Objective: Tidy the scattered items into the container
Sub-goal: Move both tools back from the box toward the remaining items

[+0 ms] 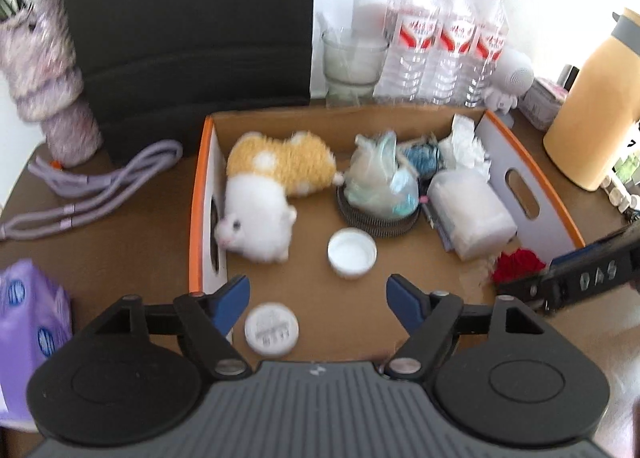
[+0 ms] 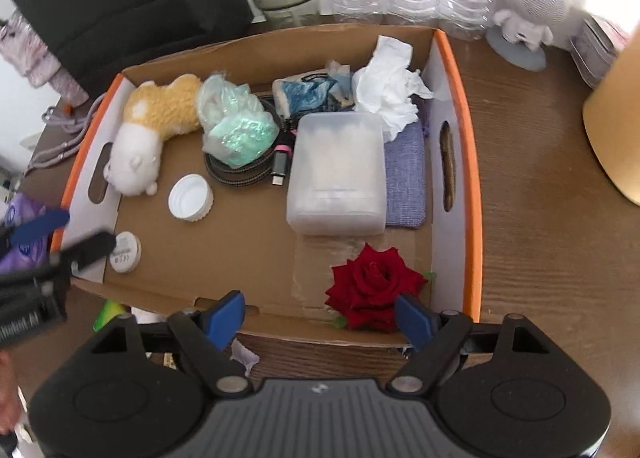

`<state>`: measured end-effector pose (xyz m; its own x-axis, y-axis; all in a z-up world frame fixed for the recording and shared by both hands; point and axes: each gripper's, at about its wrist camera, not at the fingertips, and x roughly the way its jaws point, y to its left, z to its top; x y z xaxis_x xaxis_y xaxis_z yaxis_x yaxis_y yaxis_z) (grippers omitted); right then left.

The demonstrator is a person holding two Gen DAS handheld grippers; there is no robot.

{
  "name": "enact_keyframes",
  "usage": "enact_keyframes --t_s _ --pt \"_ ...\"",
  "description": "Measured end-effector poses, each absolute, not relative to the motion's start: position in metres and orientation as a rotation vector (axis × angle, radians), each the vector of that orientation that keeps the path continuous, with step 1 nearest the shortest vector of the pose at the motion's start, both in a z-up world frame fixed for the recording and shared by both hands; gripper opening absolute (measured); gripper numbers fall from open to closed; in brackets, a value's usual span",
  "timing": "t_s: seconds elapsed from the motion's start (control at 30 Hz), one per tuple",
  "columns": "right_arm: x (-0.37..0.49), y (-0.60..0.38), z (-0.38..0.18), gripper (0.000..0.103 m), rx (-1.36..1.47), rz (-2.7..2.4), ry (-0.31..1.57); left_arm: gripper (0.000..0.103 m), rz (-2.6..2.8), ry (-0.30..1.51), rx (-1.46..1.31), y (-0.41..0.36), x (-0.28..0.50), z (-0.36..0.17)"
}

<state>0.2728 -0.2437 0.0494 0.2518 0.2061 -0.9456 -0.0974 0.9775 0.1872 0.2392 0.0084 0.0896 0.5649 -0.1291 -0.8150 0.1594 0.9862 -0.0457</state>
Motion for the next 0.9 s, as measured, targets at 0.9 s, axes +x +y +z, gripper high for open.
enact_keyframes --t_s 0.9 --pt "0.139 -0.237 0.049 0.100 0.038 0.183 0.356 0.103 0.022 0.405 -0.009 0.012 0.102 0.063"
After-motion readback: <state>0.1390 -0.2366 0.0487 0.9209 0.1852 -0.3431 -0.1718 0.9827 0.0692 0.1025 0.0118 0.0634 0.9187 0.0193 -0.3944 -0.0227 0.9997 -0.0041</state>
